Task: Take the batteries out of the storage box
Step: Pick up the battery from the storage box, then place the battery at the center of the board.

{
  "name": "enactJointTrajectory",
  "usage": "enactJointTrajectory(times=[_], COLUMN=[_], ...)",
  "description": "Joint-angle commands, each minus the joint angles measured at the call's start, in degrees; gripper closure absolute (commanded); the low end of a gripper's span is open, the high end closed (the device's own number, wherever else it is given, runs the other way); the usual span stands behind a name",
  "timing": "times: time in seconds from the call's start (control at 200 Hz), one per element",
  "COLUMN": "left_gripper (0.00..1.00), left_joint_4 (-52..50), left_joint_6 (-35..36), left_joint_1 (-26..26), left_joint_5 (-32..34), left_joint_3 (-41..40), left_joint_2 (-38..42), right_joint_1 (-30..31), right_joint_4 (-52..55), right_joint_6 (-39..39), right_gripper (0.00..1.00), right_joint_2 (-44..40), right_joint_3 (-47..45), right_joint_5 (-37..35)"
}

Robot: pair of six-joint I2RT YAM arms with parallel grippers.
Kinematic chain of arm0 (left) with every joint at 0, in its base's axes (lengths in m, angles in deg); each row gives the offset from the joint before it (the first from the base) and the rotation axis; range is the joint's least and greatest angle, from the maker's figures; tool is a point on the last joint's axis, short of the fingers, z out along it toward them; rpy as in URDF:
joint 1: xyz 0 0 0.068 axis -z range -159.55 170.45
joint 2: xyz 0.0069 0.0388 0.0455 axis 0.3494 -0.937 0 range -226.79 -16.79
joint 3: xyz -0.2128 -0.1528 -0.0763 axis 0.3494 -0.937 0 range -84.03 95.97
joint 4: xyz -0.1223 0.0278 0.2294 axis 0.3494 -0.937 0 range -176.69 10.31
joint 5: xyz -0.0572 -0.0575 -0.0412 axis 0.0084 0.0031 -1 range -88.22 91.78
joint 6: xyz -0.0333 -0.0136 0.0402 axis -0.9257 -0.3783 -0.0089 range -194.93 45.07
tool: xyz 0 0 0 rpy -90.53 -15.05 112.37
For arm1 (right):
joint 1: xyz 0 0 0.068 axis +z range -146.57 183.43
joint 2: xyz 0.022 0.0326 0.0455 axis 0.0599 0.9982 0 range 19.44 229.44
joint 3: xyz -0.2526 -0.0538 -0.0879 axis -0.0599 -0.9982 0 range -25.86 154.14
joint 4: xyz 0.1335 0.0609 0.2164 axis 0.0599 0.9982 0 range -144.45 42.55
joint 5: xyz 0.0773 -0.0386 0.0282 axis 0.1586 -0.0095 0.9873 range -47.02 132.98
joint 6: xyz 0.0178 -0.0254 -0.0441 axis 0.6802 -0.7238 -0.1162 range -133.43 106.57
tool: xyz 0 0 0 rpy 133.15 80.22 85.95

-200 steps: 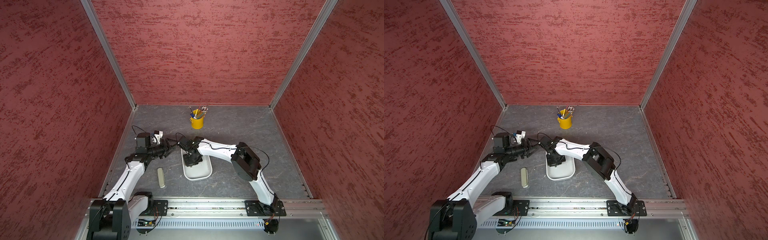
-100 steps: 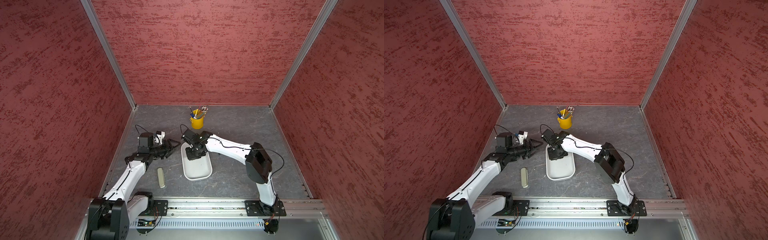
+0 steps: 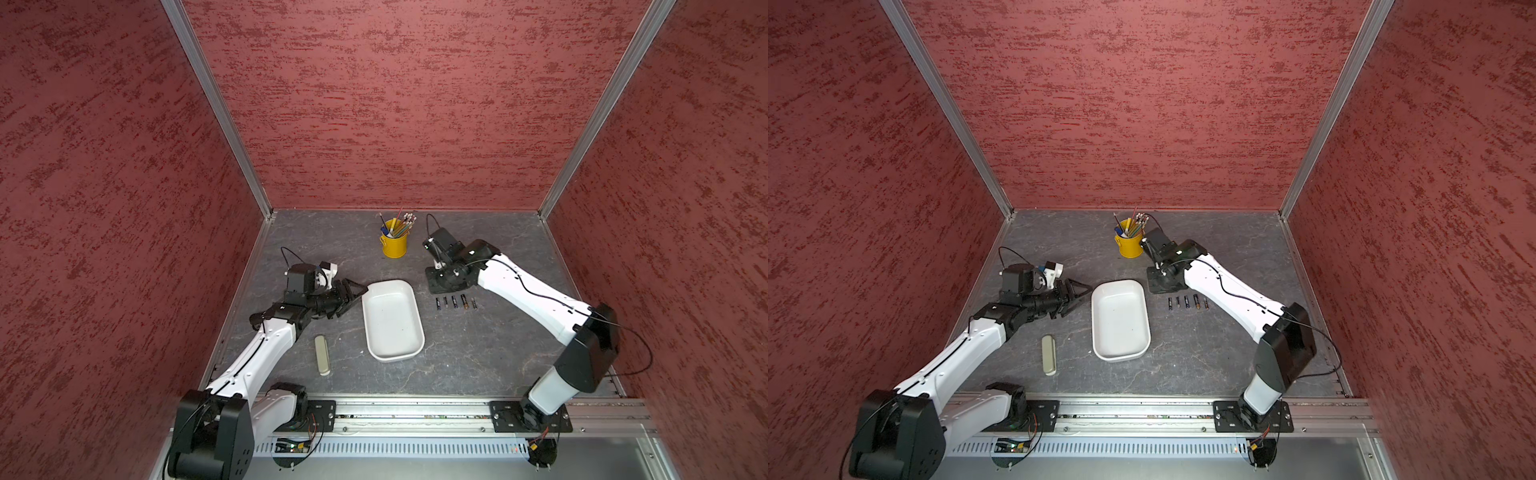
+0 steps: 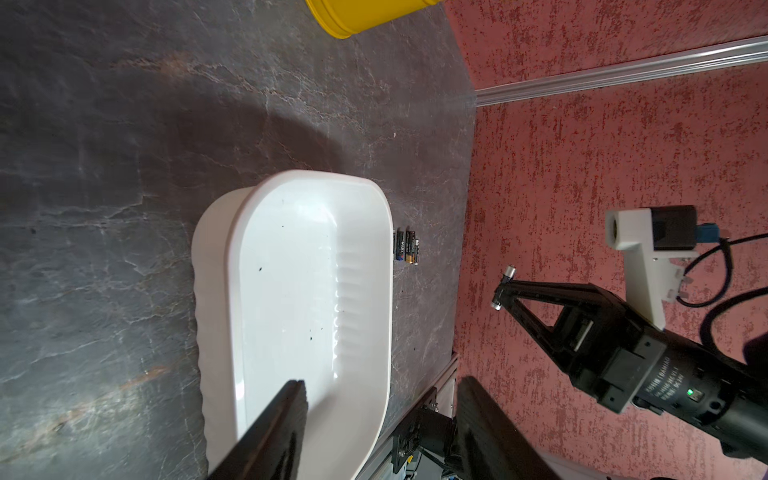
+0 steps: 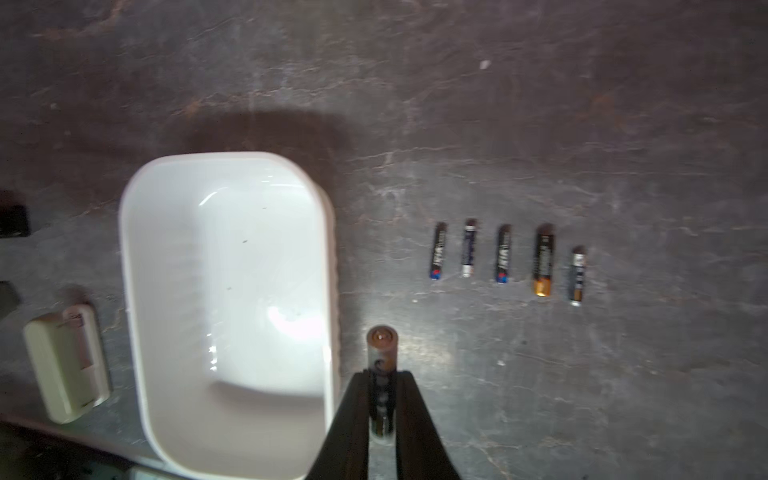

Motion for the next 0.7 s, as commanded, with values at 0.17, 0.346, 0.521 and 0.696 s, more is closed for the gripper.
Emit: enactJointTrajectory(times=[0.17,0.346,0.521,0.696], left_gripper=[0.39,0.39,0.39,0.39], left_joint_4=[1.63,2.0,1.87,2.36], left_joint_6=[0.72,0.46,0.59,0.26], left_joint_1=[0.73,0.82,0.82,0.99], left_joint_5=[0.67,0.67,0.82,1.02], left_joint_3=[1.48,1.47,1.29,1.41], left_joint_2=[-0.58,-1.04,-1.51,-2.25], right_joint_1=[-13.15,-18.39,-20.78,-22.0], right_joint_4=[-1.22,-6.41,-10.97,-13.7], right_joint_6=[-11.96,-15.08,-16.95,-18.42], right_gripper=[0.84,0.83,0.83,0.84], right_joint_2=[-4.97,-3.74,-1.05,2.7], right_joint_3=[-13.26,-17.8,-19.38,-19.16], right_joint_5=[-4.97,-4.59,-4.29,-3.45])
